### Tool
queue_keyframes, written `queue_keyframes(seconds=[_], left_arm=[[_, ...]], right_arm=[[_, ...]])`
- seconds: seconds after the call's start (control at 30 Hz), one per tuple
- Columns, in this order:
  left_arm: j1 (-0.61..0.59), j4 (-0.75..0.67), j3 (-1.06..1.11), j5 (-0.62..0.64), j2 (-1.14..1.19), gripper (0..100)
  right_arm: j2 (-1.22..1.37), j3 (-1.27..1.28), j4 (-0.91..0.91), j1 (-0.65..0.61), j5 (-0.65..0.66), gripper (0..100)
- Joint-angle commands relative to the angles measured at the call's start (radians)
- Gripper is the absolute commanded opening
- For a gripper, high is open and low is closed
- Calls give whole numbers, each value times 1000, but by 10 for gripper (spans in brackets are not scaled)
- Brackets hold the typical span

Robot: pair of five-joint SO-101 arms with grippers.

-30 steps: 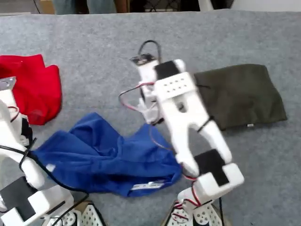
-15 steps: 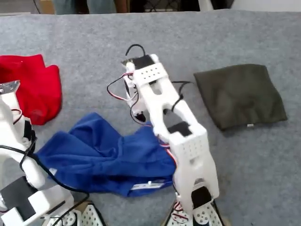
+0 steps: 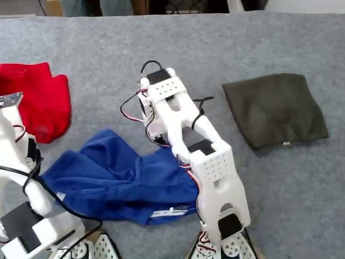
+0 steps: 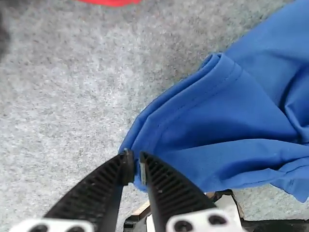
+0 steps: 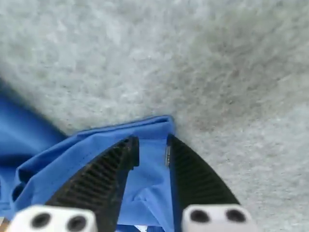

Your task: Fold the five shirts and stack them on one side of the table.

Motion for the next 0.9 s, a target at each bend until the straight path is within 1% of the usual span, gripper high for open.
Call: queue_keyframes(seconds=[0.0,0.37,0.5,0.57,0.63,0.77,0.8,0.87], left_arm=[[4,5,-1,-12,-37,29],[4,6,-1,-12,-37,29],[4,11,-1,-12,-37,29],[2,11,-1,-12,-37,29],[2,9,-1,2,-37,29],[5,5,-2,28,-37,29],[7,5,-2,28,-37,29],[5,5,-2,28,-37,29]], right_arm=[[-7,8,9,-9,-8,99],[-13,-10,12,-9,-3,100],[-114,31,14,-15,2,100],[-177,59,9,-17,25,102],[-199,70,11,-15,49,139],[-191,81,6,-14,55,256],[-177,71,6,-15,55,269],[-139,58,6,-17,55,263]])
